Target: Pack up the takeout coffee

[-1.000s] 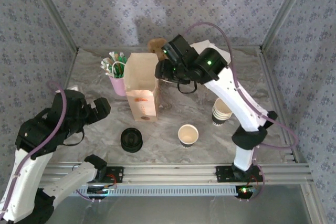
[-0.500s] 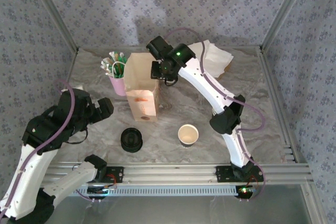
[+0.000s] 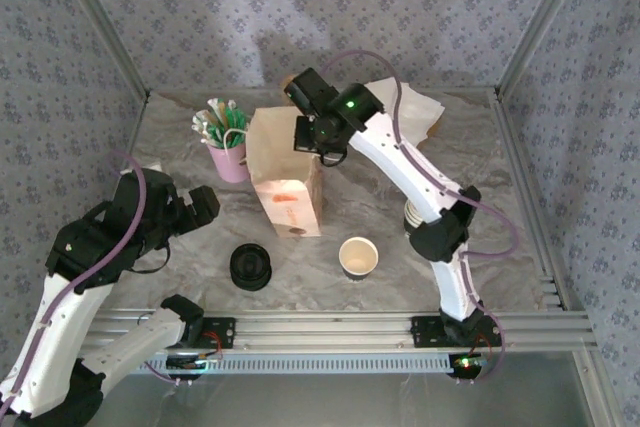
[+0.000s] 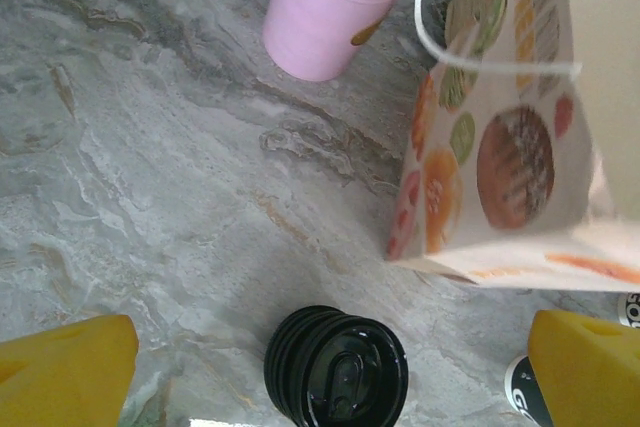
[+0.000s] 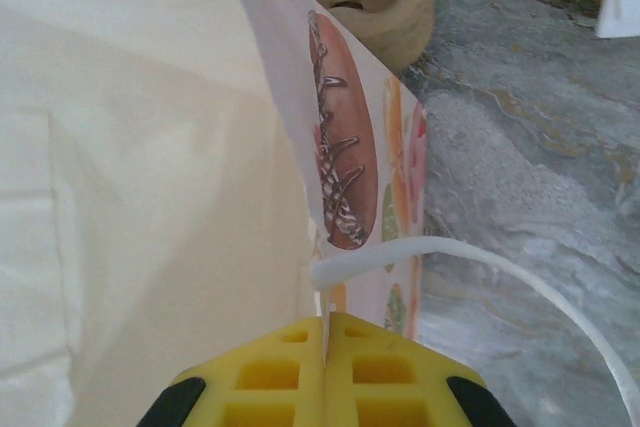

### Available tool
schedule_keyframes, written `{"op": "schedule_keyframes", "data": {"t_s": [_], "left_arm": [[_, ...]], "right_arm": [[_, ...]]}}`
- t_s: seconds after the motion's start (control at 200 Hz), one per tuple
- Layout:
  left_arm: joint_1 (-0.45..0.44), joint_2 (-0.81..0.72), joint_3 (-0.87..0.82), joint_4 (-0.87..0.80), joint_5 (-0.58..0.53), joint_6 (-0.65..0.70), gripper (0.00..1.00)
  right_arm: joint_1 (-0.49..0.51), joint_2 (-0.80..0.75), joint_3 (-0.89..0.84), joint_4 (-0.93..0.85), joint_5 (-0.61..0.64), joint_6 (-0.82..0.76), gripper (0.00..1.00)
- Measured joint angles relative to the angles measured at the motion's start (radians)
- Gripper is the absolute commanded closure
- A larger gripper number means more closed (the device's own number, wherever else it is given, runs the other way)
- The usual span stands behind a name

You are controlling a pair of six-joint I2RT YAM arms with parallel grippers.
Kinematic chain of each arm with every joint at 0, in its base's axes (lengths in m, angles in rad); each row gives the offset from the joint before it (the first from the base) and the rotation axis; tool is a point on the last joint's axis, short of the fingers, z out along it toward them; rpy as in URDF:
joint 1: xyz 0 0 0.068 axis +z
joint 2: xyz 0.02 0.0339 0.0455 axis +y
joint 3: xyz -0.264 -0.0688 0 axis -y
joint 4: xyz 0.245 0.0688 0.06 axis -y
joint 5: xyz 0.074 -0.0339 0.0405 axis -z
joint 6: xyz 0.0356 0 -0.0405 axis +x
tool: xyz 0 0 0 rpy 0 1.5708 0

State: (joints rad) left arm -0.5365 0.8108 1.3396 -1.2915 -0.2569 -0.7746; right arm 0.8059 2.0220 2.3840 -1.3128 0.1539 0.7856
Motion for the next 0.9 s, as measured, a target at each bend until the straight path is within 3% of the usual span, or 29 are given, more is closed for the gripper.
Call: {"op": "schedule_keyframes", "data": {"t_s": [0.255, 0.595, 0.899], "left_arm": [[0.000, 0.000, 0.000, 0.010, 0.003, 0.000, 0.00], [0.000, -0.006, 0.000, 0.009, 0.002, 0.000, 0.00], [0.000, -0.005, -0.002, 0.010, 0.003, 0.000, 0.00]], "right_arm": [[-0.019, -0.172, -0.137, 0.006, 0.053, 0.027, 1.00], [-0.150, -0.388, -0.517, 0.137, 0.070, 0.092, 1.00], [-0.220, -0.572, -0.723, 0.201, 0.105, 0.171, 1.00]]}}
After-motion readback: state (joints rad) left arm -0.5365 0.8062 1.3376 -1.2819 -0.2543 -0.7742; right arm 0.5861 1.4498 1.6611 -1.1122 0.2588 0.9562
